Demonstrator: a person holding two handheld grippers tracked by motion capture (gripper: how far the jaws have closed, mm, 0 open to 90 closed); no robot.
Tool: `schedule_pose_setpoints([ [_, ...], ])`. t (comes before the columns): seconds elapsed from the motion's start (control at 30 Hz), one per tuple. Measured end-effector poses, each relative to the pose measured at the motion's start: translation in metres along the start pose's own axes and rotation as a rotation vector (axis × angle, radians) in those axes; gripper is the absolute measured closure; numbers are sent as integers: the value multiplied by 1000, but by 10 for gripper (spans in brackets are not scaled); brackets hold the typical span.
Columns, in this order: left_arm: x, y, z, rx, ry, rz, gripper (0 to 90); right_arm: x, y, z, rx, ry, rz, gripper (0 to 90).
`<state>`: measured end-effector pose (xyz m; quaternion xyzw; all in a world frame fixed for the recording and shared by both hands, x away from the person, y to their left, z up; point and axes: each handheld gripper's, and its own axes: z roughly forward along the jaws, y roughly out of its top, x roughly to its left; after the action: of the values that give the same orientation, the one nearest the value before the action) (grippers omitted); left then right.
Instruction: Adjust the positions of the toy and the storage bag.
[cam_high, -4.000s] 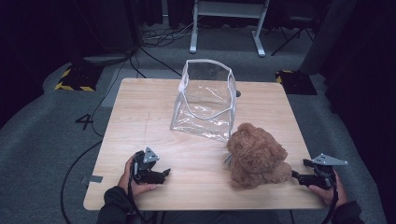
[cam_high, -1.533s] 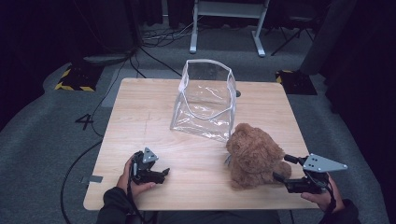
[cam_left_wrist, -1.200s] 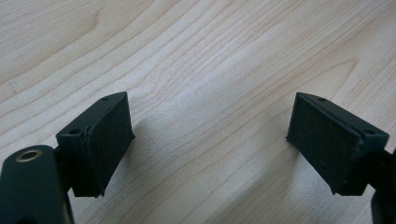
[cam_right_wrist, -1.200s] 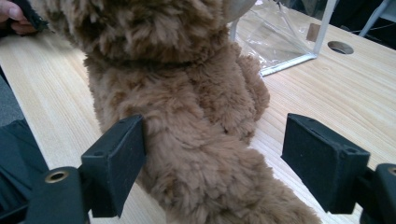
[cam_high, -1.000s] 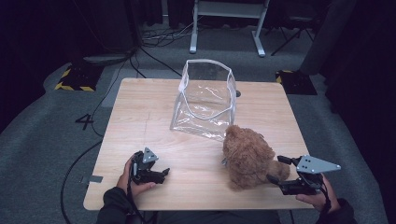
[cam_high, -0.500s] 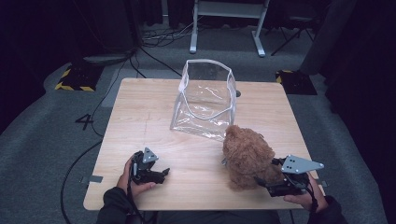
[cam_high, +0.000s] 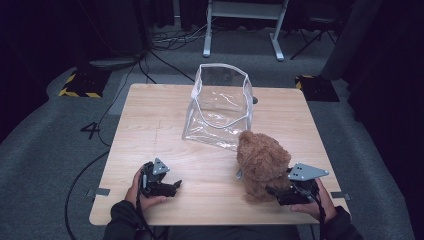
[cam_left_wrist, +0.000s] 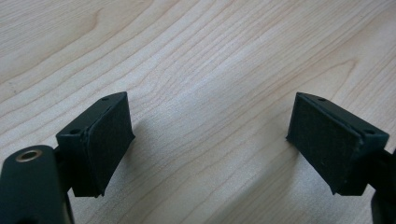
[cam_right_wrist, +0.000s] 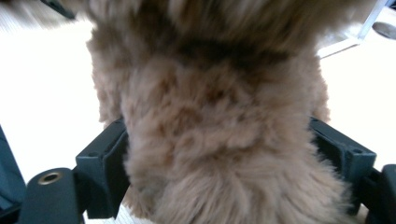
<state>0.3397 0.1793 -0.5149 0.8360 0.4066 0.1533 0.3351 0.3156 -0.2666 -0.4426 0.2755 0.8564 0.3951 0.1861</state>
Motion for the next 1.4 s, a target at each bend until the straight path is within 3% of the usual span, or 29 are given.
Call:
schedule_pose_setpoints([
  [0.27, 0, 1, -1, 4, 24, -19, 155, -9, -10, -2, -7, 28, -21, 524],
  [0.4, -1, 2, -2, 1, 33, -36, 162, -16, -19, -8, -33, 46, -15, 588],
  [0.57, -1, 11, -8, -45, 53, -26, 165, -22, -29, -15, -60, 52, 1, 620],
  [0.7, -1, 27, -19, -106, 69, -18, 170, -25, -35, -22, -74, 33, 10, 633],
  [0.77, 1, 41, -28, -171, 85, -31, 180, -28, -39, -26, -80, 19, 16, 636],
  [0.97, 8, 85, -36, -272, 110, -56, 187, -40, -49, -35, -94, 0, 53, 637],
  [1.17, 21, 120, -18, -279, 94, -36, 166, -48, -55, -39, -104, -3, 74, 633],
  [1.4, 32, 143, 20, -237, 83, -37, 192, -53, -59, -42, -108, -7, 88, 630],
])
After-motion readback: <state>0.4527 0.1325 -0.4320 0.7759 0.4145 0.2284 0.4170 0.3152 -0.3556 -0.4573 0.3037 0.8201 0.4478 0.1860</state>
